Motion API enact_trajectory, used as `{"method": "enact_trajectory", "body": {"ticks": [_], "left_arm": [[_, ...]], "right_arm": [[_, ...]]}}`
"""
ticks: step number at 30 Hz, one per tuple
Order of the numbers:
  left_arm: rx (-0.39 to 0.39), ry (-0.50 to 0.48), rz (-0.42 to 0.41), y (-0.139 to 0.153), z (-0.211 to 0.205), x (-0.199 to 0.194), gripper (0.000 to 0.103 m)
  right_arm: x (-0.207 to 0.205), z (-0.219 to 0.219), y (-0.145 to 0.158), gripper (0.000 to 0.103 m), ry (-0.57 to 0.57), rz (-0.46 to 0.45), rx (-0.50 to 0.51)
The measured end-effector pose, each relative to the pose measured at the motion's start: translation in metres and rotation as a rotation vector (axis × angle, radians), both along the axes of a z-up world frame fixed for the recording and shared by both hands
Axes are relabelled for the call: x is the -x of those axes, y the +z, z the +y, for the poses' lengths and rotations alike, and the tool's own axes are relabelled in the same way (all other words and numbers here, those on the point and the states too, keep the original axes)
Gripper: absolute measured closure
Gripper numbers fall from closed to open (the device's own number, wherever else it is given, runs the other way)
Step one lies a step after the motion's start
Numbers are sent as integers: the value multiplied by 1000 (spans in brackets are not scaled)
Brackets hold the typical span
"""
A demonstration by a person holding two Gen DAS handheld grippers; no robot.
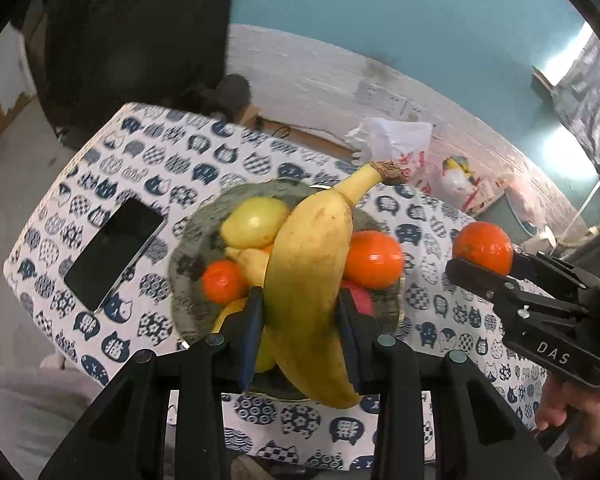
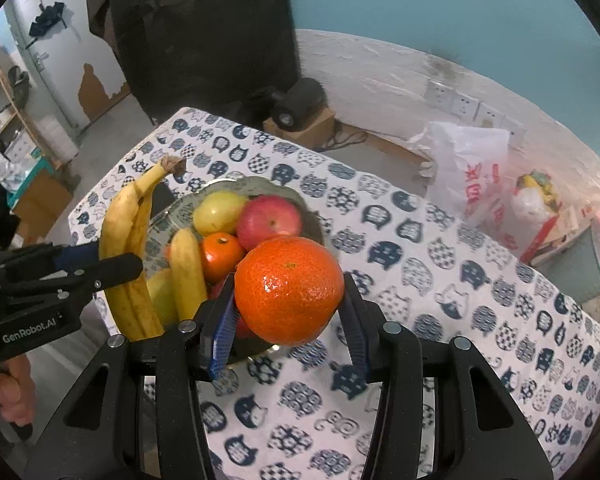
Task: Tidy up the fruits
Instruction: 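Lower the small orange onto the plate and open the right tool while the left tool releases the banana there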
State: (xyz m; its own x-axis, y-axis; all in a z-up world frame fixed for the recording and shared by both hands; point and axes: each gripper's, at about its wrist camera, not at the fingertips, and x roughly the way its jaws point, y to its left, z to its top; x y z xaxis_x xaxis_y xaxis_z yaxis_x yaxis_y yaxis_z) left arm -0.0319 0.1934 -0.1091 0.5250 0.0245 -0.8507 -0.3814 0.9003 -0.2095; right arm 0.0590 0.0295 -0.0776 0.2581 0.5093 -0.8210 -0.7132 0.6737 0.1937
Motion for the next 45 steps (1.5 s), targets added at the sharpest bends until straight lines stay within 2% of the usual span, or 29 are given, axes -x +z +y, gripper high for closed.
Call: {"method": "enact_trajectory", "body": {"ticks": [8, 17, 24, 28, 33, 37, 40, 43, 45], "left_arm": [[66, 63, 60, -28, 31, -3, 67], [103, 98, 102, -53, 50, -8, 67], [52, 101, 121, -53, 52, -12, 66], [37, 97, 119, -52, 51, -11, 57], [40, 122, 116, -49, 58, -7, 56], [32, 130, 113, -47, 61, -5, 46], [28, 131, 115, -46, 61, -5, 43], [24, 132, 115, -44, 60, -4, 33], [19, 126, 111, -41, 57, -5, 32]], "right_arm": [[1, 37, -16, 56, 40, 31, 13], [5, 62, -34, 56, 83, 40, 40], [8, 74, -43, 56, 110, 40, 55], [9, 82, -46, 56, 123, 38, 57], [9, 87, -50, 56, 138, 42, 59], [6, 88, -56, 55, 133, 56, 64], [4, 85, -53, 55, 125, 58, 45], [3, 81, -46, 47, 117, 52, 31], [3, 76, -41, 43, 109, 55, 20]]}}
